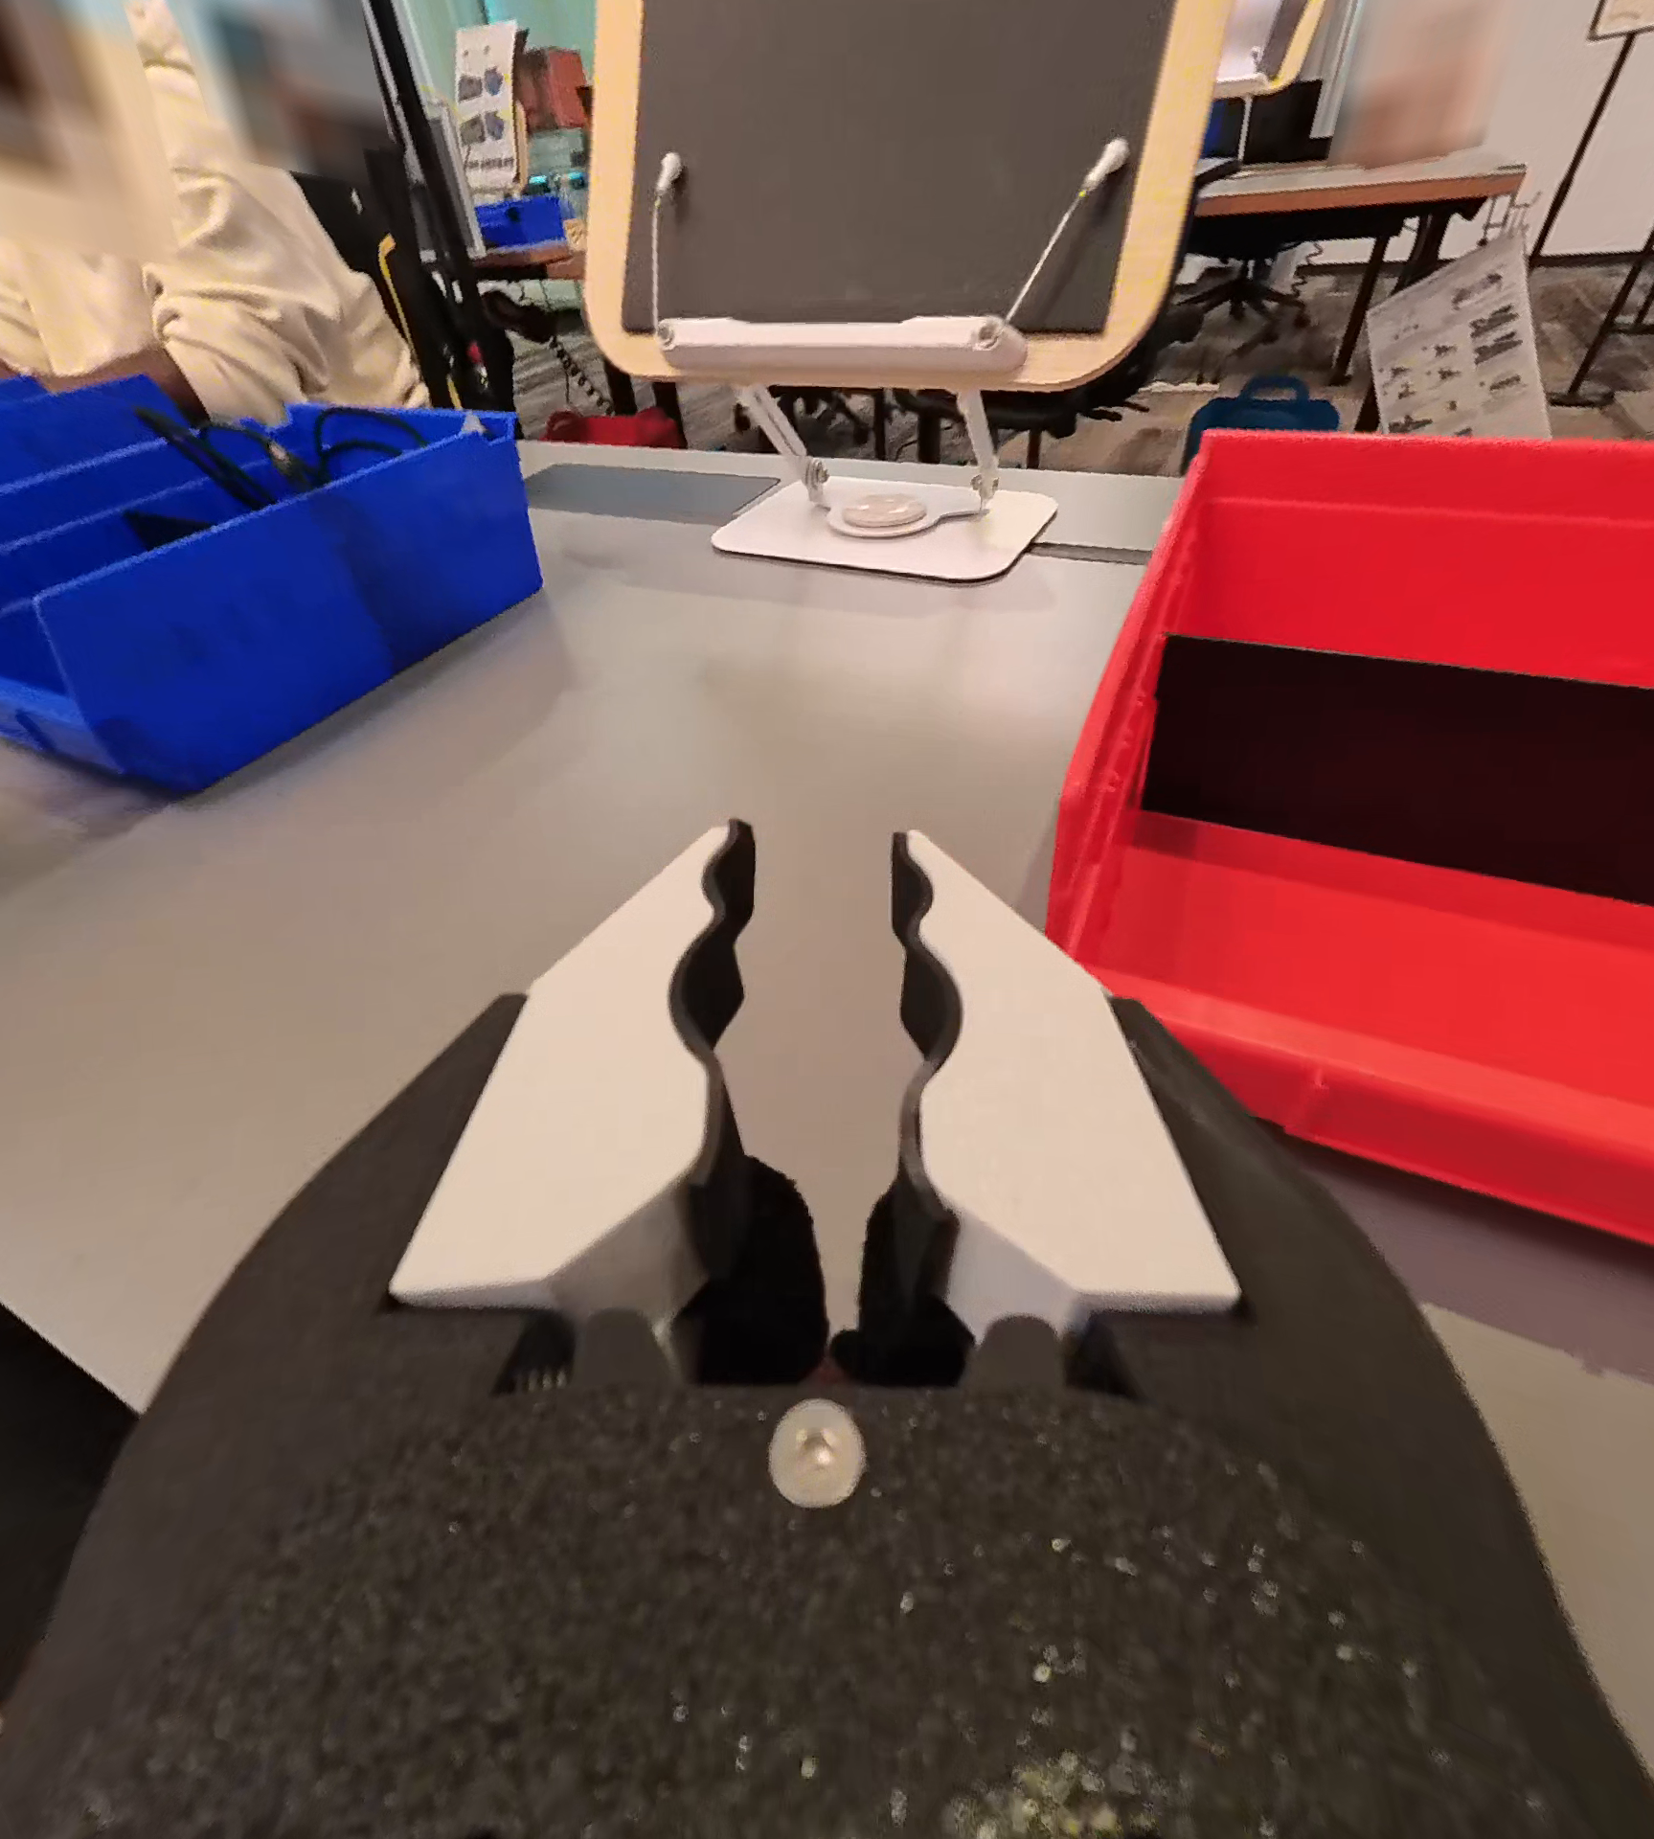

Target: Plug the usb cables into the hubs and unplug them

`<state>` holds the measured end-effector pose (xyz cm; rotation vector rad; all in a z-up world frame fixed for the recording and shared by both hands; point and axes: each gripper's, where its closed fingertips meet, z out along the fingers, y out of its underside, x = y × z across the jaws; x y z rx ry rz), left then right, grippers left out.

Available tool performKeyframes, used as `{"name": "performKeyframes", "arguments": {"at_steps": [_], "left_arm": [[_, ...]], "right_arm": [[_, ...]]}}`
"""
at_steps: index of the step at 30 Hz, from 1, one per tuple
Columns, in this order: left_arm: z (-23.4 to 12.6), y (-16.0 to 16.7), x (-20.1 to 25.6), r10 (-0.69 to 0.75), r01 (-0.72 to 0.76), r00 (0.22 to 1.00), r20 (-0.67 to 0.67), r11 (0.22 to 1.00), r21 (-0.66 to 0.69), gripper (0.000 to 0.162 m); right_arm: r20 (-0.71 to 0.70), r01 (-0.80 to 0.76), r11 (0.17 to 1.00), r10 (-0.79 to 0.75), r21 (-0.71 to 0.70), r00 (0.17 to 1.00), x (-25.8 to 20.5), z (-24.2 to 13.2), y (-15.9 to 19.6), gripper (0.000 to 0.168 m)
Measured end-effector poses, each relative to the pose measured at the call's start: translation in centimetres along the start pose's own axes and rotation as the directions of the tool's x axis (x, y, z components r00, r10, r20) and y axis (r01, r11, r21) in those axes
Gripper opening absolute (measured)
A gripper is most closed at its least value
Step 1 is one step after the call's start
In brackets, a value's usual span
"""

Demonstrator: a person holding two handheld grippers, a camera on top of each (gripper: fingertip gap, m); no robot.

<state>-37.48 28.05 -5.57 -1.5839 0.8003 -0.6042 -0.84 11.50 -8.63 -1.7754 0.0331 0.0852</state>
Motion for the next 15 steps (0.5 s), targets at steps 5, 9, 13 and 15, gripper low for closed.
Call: {"name": "performKeyframes", "arguments": {"at_steps": [5, 9, 13, 15], "left_arm": [[2.3, -4.2, -2.4, 0.381, -0.401, 0.903, -0.198, 0.914, -0.069, 0.023], [7.1, -3.6, -8.9, 0.562, -0.668, 0.734, -0.382, 0.699, -0.255, 0.025], [12.1, 0.0, -16.0, 0.553, -0.803, 0.596, -0.582, 0.411, -0.431, 0.026], [14.2, 2.0, -18.2, 0.521, -0.850, 0.525, -0.673, 0.287, -0.442, 0.026]], "right_arm": [[0.017, 0.066, 0.998, -0.066, -0.013, 0.998, 0.1, 0.7, 1.0, 0.026], [0.051, 0.045, 0.998, -0.043, -0.050, 0.998, -0.1, 2.0, 2.3, 0.026], [0.070, 0.054, 0.997, -0.050, -0.062, 0.996, -0.5, 3.2, 2.7, 0.026], [0.083, 0.044, 0.997, -0.038, -0.070, 0.996, -0.6, 3.7, 2.8, 0.026]]}}
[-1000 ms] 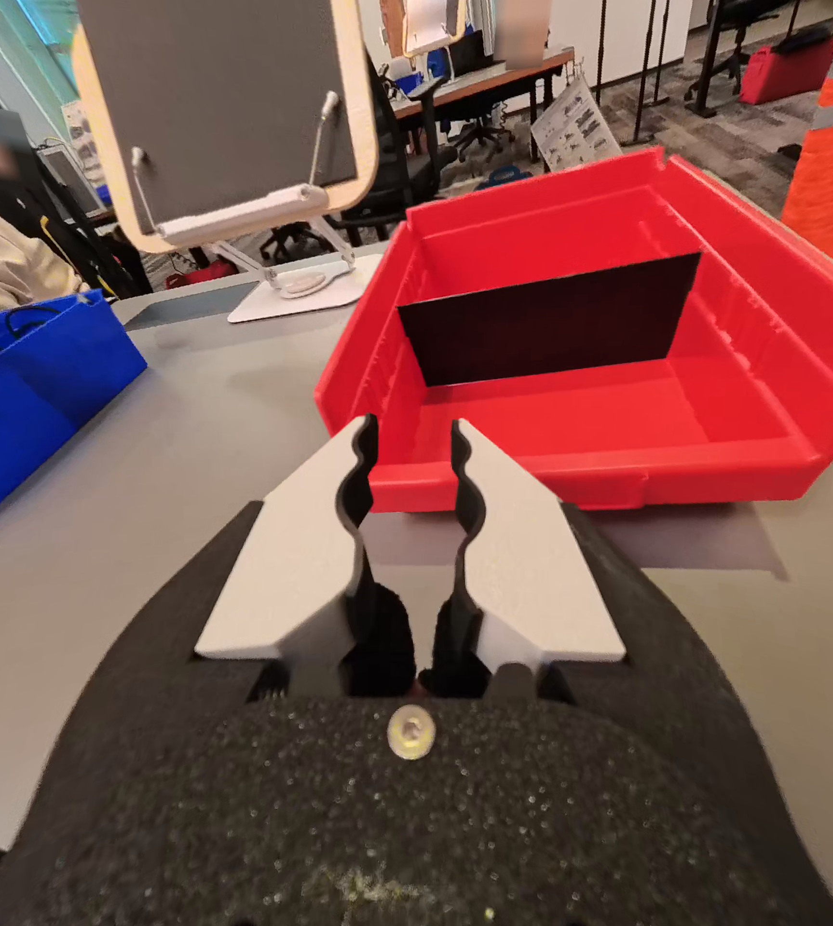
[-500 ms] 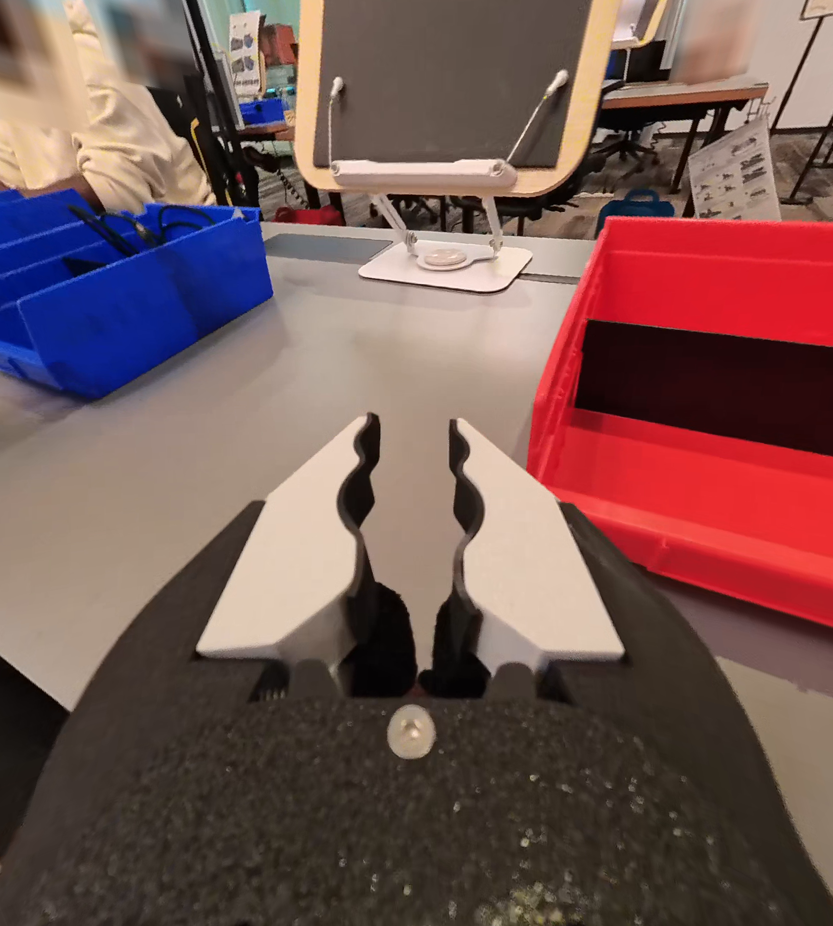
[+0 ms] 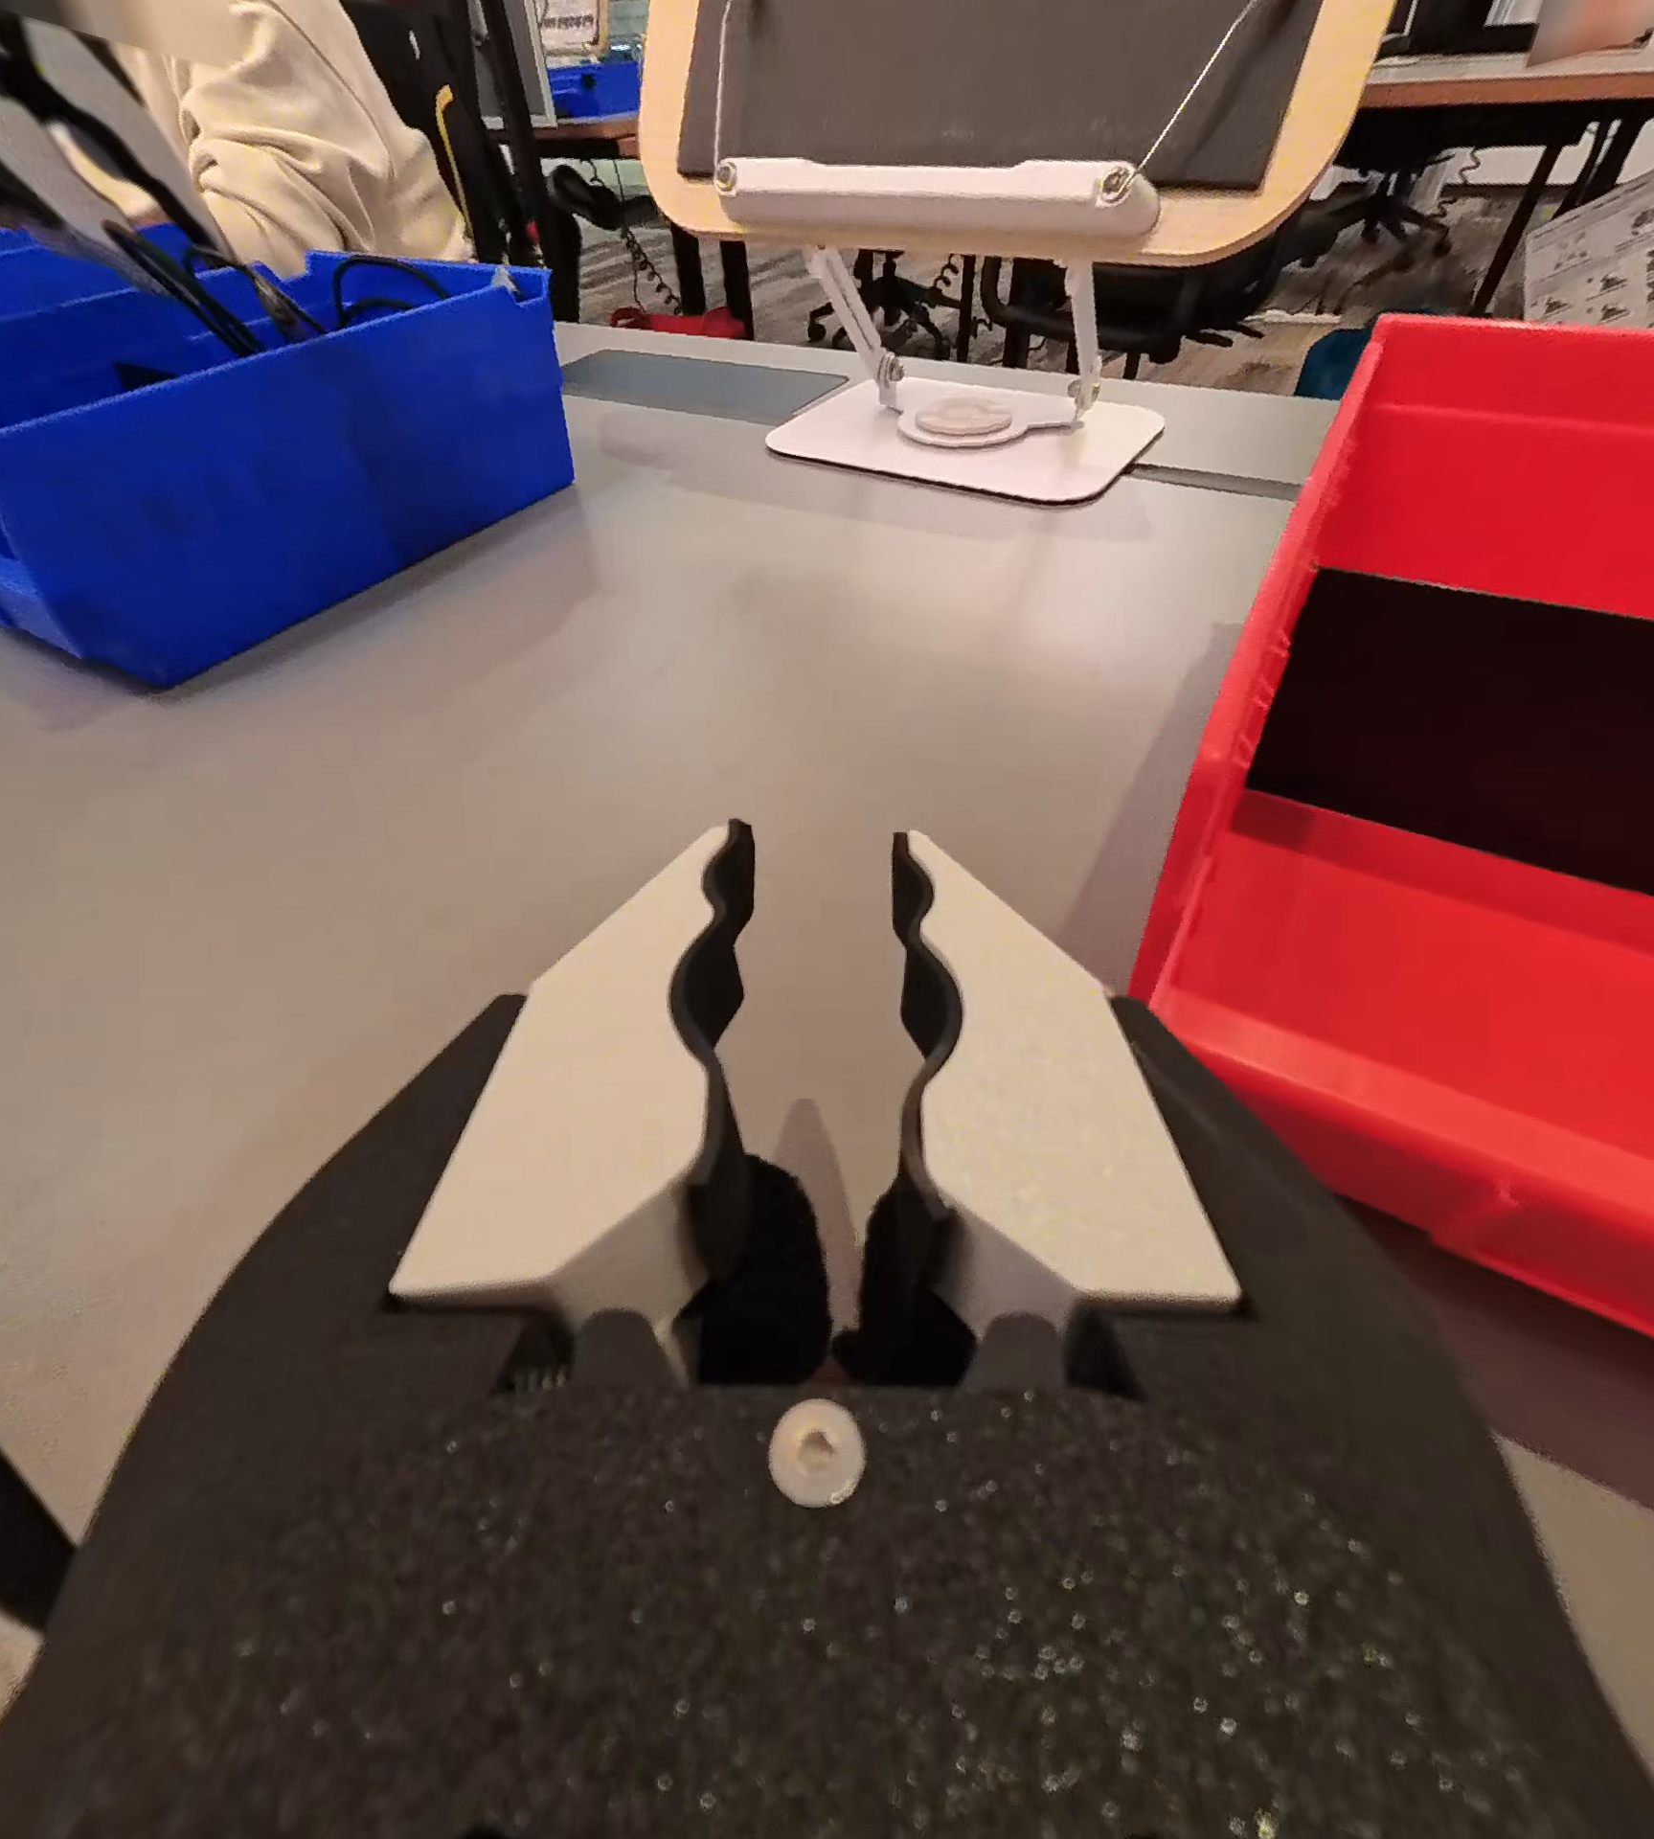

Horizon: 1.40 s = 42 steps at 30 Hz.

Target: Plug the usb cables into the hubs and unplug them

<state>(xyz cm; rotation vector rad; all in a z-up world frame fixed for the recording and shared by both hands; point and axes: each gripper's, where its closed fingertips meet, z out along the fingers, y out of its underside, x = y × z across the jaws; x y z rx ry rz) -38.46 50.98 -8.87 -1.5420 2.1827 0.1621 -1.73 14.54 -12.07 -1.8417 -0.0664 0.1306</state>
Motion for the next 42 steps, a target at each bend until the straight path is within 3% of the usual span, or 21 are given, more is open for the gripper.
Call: {"name": "performKeyframes", "arguments": {"at_steps": [5, 7, 13, 17, 23, 29, 35, 39, 42], "left_arm": [[3.8, -0.5, 2.1, 0.040, -0.064, 0.929, -0.368, 0.996, -0.054, 0.025], [4.8, -0.2, 2.9, 0.054, -0.109, 0.896, -0.440, 0.989, -0.101, 0.025], [7.8, -0.6, 3.5, 0.132, -0.188, 0.884, -0.447, 0.979, -0.082, 0.024], [7.7, -1.7, 2.3, 0.169, -0.183, 0.932, -0.320, 0.983, -0.012, 0.012], [1.6, -4.1, -1.7, 0.055, -0.047, 0.996, -0.068, 0.992, 0.117, 0.010], [-7.8, -8.0, -2.7, 0.119, -0.137, 0.985, 0.126, 0.980, 0.145, 0.010], [-16.5, -16.4, -0.7, 0.295, -0.350, 0.913, 0.281, 0.921, 0.171, 0.010], [-22.1, -23.0, 0.6, 0.372, -0.475, 0.841, 0.392, 0.855, 0.208, 0.010], [-24.7, -26.0, 0.3, 0.393, -0.518, 0.796, 0.461, 0.836, 0.182, 0.010]], "right_arm": [[0.035, -0.104, 0.994, 0.103, 0.029, 0.994, 0.7, 0.4, -0.5, 0.026], [0.048, -0.153, 0.987, 0.151, 0.041, 0.987, 1.0, 0.3, -0.6, 0.027], [0.088, -0.274, 0.959, 0.268, 0.070, 0.959, 1.8, 0.2, -0.9, 0.027], [0.103, -0.295, 0.953, 0.288, 0.068, 0.952, 1.7, 0.3, -0.9, 0.027], [0.118, -0.236, 0.969, 0.227, 0.070, 0.967, 0.6, 0.5, -1.2, 0.027], [0.150, -0.064, 0.993, 0.048, 0.098, 0.988, -1.9, 1.0, -2.6, 0.027], [0.230, 0.202, 0.952, -0.255, 0.230, 0.939, -6.9, 2.8, -10.6, 0.032], [0.170, 0.373, 0.872, -0.439, 0.317, 0.882, -8.7, 2.5, -16.9, 0.035], [0.101, 0.397, 0.836, -0.464, 0.380, 0.880, -8.5, 1.1, -20.8, 0.035]]}}
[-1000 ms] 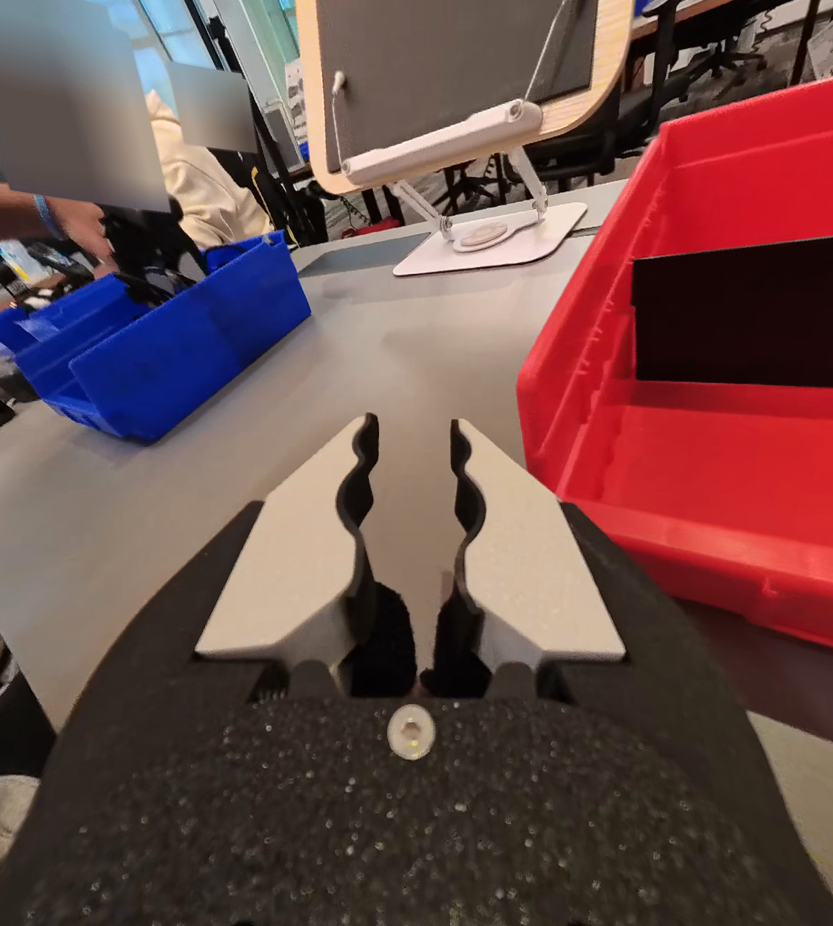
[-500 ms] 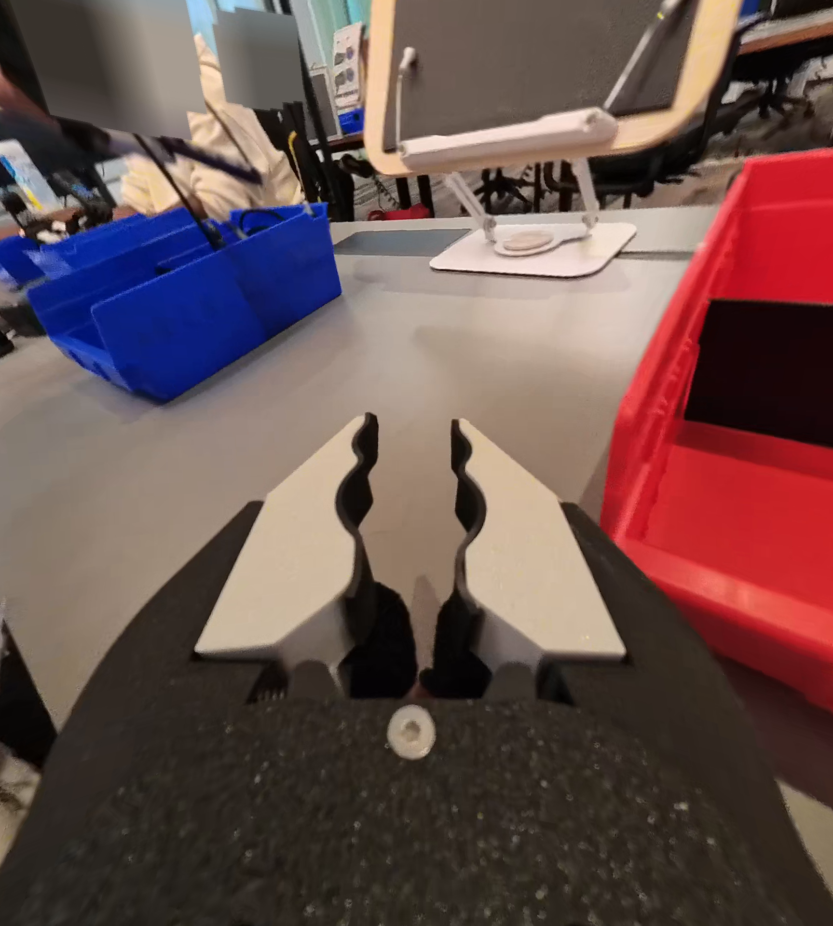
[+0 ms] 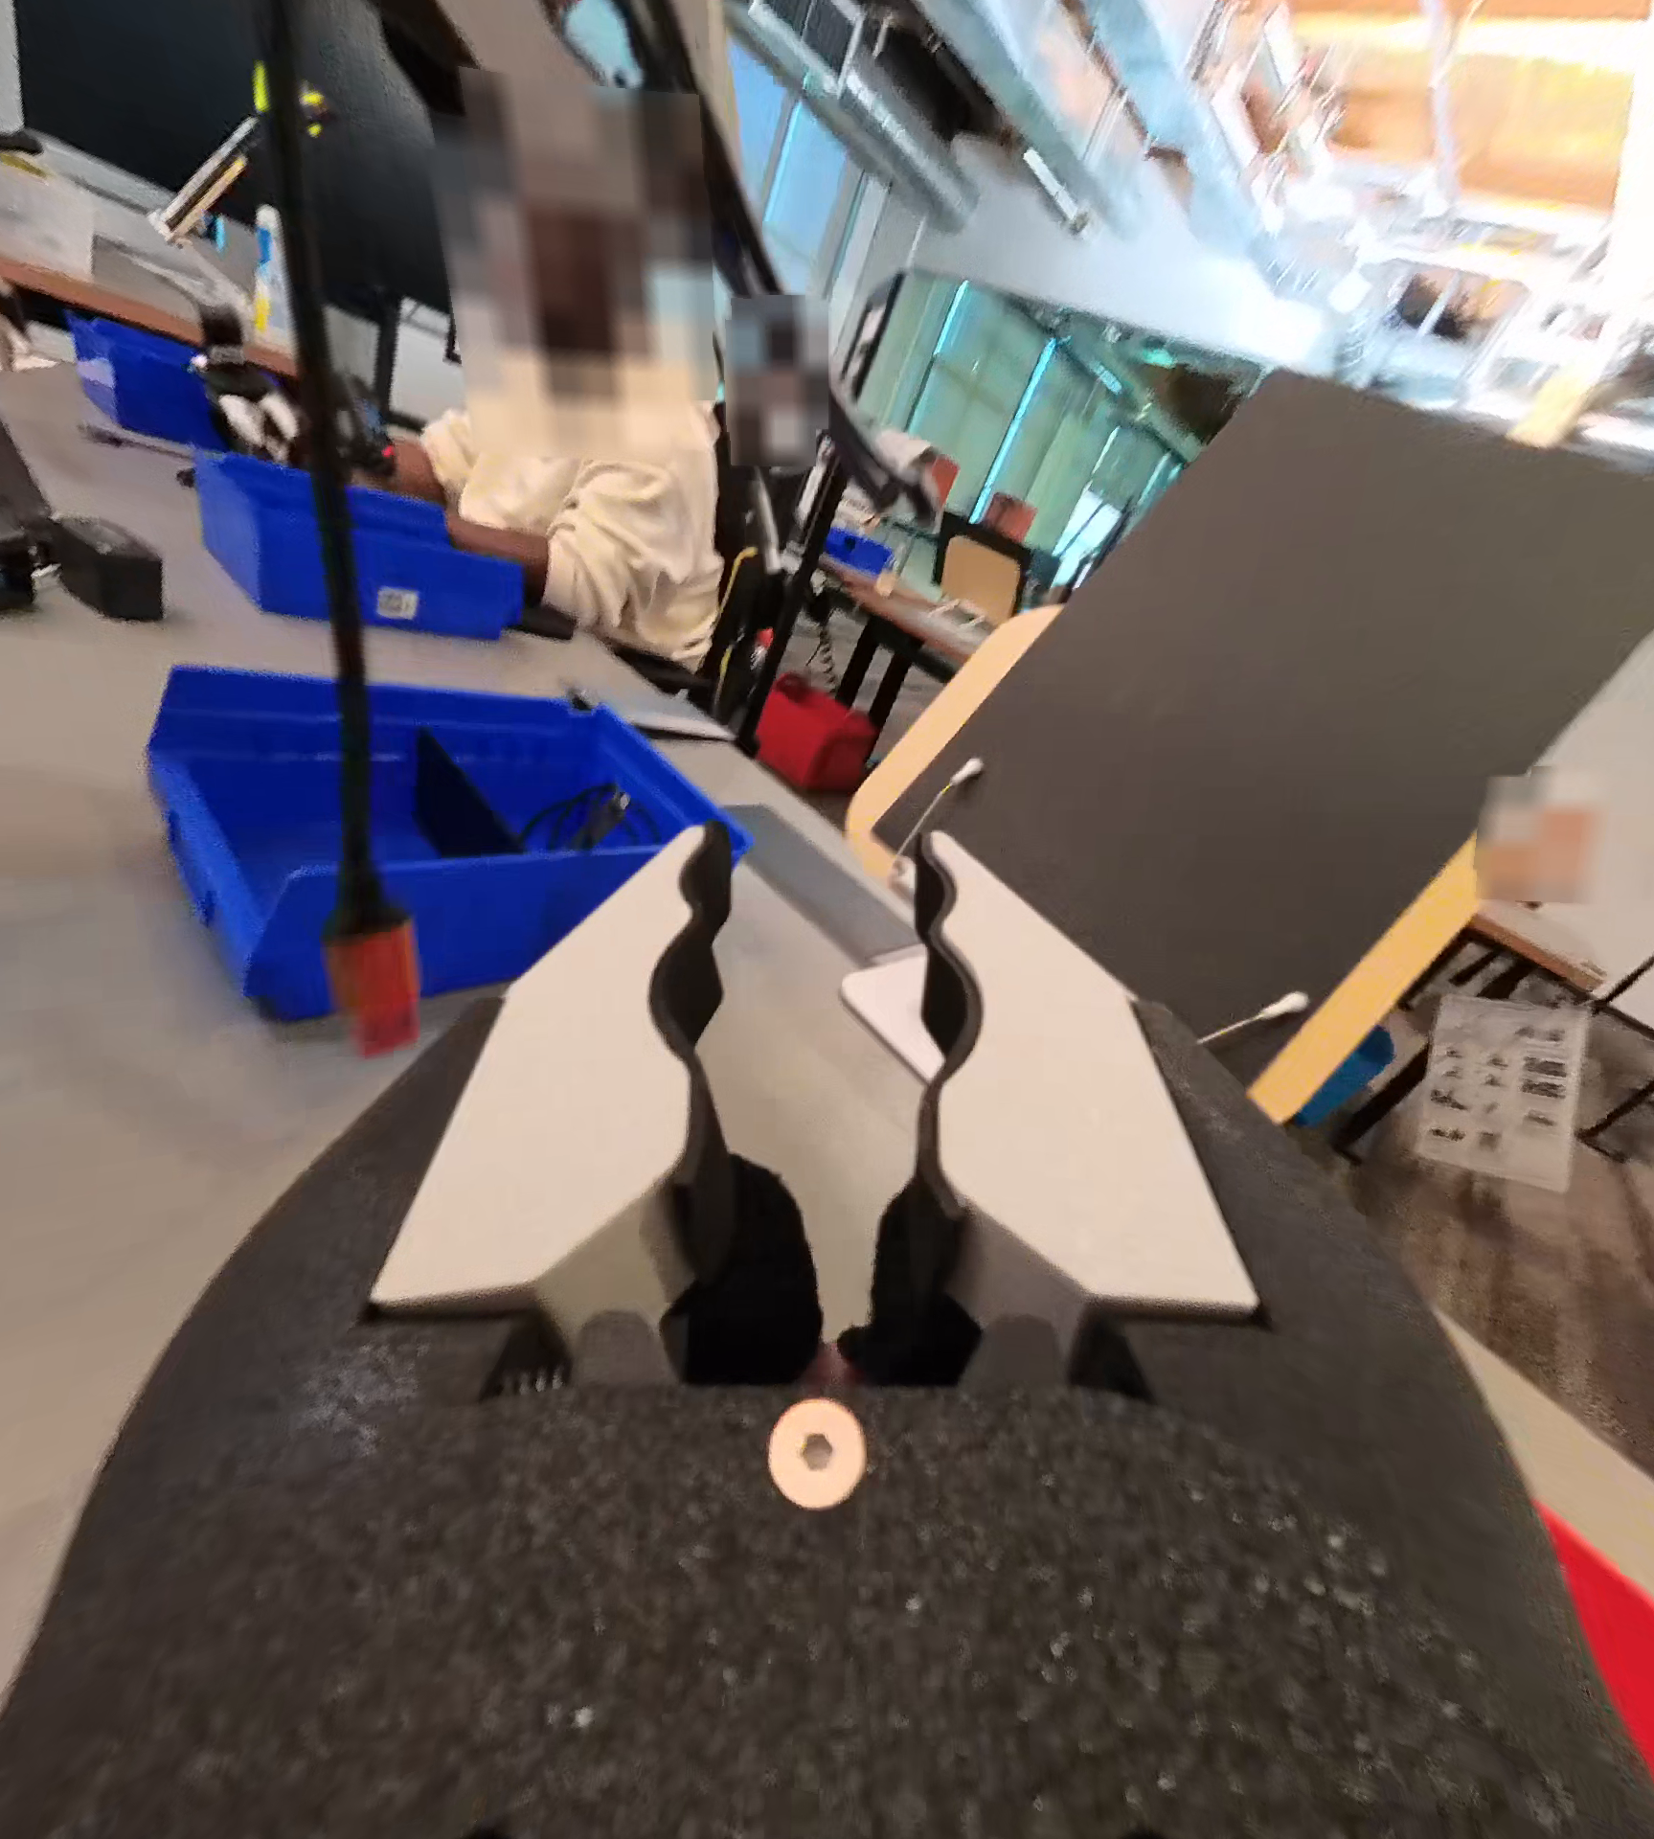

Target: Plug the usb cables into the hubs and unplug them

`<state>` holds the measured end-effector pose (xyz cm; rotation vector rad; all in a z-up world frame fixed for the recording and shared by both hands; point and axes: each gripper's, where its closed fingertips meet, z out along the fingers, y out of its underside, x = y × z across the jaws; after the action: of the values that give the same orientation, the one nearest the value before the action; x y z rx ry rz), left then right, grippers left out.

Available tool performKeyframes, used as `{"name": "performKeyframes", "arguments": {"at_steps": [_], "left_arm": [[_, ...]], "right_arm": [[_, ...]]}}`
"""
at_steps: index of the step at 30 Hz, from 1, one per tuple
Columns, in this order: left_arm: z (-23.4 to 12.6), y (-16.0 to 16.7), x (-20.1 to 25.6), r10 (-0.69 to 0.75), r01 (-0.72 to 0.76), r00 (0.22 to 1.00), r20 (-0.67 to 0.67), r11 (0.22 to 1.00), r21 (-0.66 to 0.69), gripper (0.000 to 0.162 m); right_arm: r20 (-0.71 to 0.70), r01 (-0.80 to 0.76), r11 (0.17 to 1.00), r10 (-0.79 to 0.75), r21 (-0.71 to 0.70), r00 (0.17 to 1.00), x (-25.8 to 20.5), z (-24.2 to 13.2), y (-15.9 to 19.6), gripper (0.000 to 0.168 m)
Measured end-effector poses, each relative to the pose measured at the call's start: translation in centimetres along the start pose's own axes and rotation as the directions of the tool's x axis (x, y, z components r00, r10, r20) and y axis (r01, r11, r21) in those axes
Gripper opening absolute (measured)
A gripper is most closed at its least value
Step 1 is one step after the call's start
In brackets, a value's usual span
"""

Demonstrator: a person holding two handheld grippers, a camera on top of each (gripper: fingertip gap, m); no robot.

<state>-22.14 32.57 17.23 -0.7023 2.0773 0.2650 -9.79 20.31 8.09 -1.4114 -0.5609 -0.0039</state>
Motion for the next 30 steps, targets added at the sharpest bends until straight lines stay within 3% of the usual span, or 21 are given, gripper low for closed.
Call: {"name": "performKeyframes", "arguments": {"at_steps": [4, 6, 10, 13, 15, 17, 21, 24, 27, 30], "left_arm": [[1.6, -2.8, 1.1, 0.031, -0.030, 0.999, -0.016, 0.999, 0.015, 0.010], [3.2, -4.2, 3.3, 0.041, -0.040, 0.998, -0.044, 0.999, 0.028, 0.010], [7.3, -6.5, 9.0, 0.084, -0.081, 0.990, -0.115, 0.996, 0.029, 0.010], [9.1, -9.0, 11.8, 0.075, -0.062, 0.985, -0.156, 0.994, 0.085, 0.010], [9.6, -10.4, 12.7, 0.064, -0.045, 0.985, -0.163, 0.992, 0.120, 0.010], [9.8, -11.6, 13.4, 0.038, -0.010, 0.984, -0.174, 0.988, 0.155, 0.010], [9.7, -12.3, 14.3, -0.083, 0.114, 0.985, -0.154, 0.972, 0.205, 0.011], [7.1, -14.0, 14.6, -0.305, 0.358, 0.932, -0.193, 0.851, 0.383, 0.024], [4.3, -14.6, 14.8, -0.563, 0.573, 0.800, -0.206, 0.617, 0.539, 0.037], [4.9, -15.1, 18.3, -0.678, 0.737, 0.640, -0.363, 0.405, 0.541, 0.029]], "right_arm": [[-0.046, -0.020, 1.000, 0.020, 0.005, 0.999, 2.5, -1.2, -0.7, 0.041], [-0.033, 0.037, 0.997, -0.039, -0.068, 0.999, 3.0, -1.9, 0.5, 0.046], [0.188, 0.255, 0.946, -0.218, -0.202, 0.958, -1.5, -2.3, 4.1, 0.049], [0.188, 0.349, 0.909, -0.311, -0.226, 0.932, -3.4, -0.3, 7.3, 0.048], [0.144, 0.388, 0.891, -0.363, -0.237, 0.921, -3.3, 0.8, 9.1, 0.038], [0.101, 0.408, 0.895, -0.395, -0.183, 0.913, -3.7, 1.2, 9.1, 0.010], [0.104, 0.369, 0.918, -0.357, -0.146, 0.928, -3.5, 1.0, 9.4, 0.008], [0.109, 0.330, 0.933, -0.317, -0.142, 0.942, -2.7, 0.7, 10.2, 0.009], [0.127, 0.230, 0.964, -0.213, -0.135, 0.969, -2.1, 0.5, 10.9, 0.008], [0.193, 0.162, 0.981, -0.141, -0.102, 0.971, -2.8, 0.2, 10.7, 0.008]]}}
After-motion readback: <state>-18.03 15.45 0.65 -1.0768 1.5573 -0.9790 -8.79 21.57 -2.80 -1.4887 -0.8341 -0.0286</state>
